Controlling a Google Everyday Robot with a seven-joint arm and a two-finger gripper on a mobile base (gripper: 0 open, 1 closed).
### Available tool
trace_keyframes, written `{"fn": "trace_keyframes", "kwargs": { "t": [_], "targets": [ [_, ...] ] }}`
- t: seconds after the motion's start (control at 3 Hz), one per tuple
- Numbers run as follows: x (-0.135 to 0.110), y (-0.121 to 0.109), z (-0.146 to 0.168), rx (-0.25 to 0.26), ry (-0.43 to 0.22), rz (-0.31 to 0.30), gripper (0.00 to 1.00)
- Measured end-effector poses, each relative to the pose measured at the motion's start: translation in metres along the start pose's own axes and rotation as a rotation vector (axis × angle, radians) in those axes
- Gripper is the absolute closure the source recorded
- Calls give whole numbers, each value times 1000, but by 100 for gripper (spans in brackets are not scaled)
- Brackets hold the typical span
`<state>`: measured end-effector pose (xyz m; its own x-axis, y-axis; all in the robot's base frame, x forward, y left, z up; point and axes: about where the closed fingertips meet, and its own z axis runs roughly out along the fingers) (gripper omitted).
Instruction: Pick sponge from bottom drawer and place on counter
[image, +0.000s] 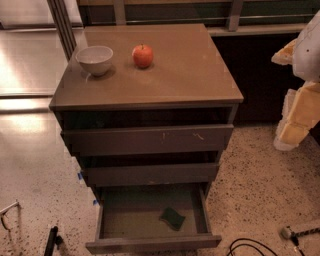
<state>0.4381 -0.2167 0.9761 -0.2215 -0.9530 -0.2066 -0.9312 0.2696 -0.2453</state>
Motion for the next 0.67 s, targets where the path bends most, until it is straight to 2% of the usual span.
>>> {"fn": "trace_keyframes", "kwargs": {
  "t": [0.33,0.67],
  "targets": [
    [0,0,0,0,0,0,0],
    [-1,1,3,9,-16,4,19]
  ]
}}
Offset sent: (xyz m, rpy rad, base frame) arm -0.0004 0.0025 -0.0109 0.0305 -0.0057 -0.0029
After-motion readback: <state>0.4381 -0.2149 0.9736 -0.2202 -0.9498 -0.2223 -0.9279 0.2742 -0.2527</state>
